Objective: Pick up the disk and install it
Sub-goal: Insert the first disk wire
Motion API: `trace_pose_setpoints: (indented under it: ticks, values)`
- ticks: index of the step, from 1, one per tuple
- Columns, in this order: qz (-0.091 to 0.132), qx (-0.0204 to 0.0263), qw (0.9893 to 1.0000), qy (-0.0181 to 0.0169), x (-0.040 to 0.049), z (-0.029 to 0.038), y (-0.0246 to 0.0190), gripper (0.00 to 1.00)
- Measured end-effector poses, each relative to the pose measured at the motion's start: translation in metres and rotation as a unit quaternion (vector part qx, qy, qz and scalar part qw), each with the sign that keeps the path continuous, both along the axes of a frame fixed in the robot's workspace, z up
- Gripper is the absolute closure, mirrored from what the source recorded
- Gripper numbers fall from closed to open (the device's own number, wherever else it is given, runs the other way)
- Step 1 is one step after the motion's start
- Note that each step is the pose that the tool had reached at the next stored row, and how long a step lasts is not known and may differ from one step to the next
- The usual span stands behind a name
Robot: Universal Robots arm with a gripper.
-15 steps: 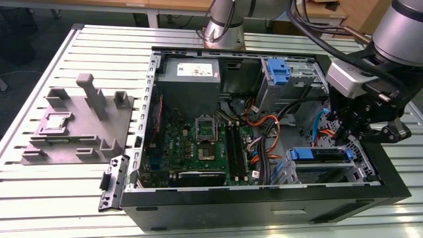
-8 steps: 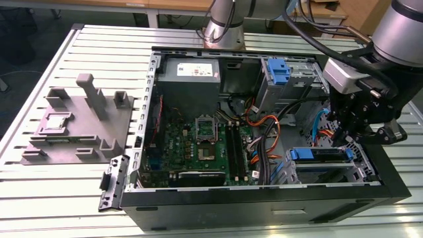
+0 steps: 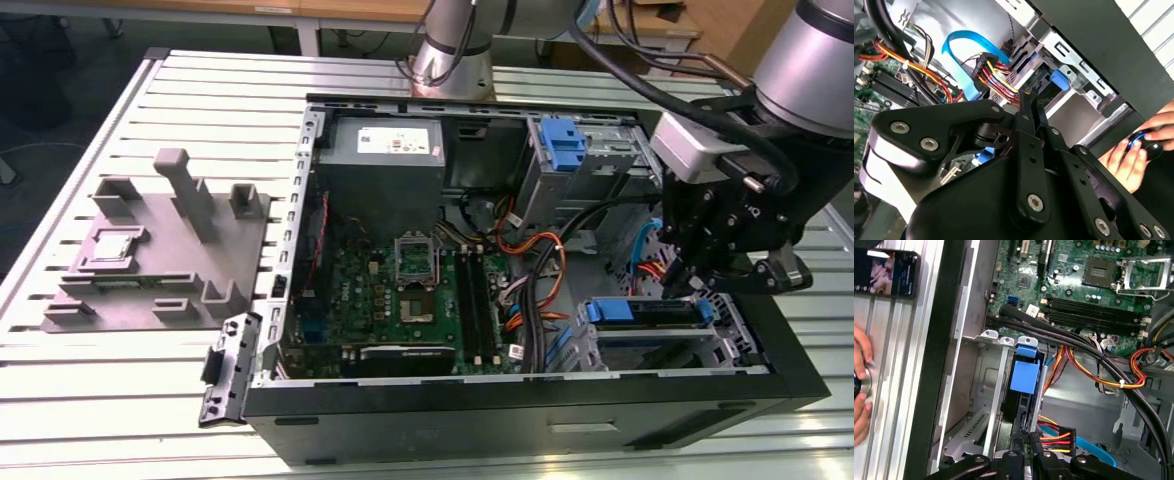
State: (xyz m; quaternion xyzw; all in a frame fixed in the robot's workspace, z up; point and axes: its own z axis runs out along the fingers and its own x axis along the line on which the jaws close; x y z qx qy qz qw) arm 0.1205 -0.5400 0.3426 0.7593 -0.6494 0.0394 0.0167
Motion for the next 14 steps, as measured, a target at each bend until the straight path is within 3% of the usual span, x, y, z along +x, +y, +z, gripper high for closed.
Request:
trace_pose_setpoints:
  ticks: [3, 9, 14]
  values:
    - [-0.022, 0.0, 0.9998, 0.0, 0.0002, -0.0016, 0.0, 0.83]
    - [-0.031, 0.0, 0.9995, 0.0002, 0.0081, -0.0026, 0.0, 0.83]
    - [-0.07, 0.0, 0.9975, 0.0002, 0.0081, -0.0043, 0.0, 0.83]
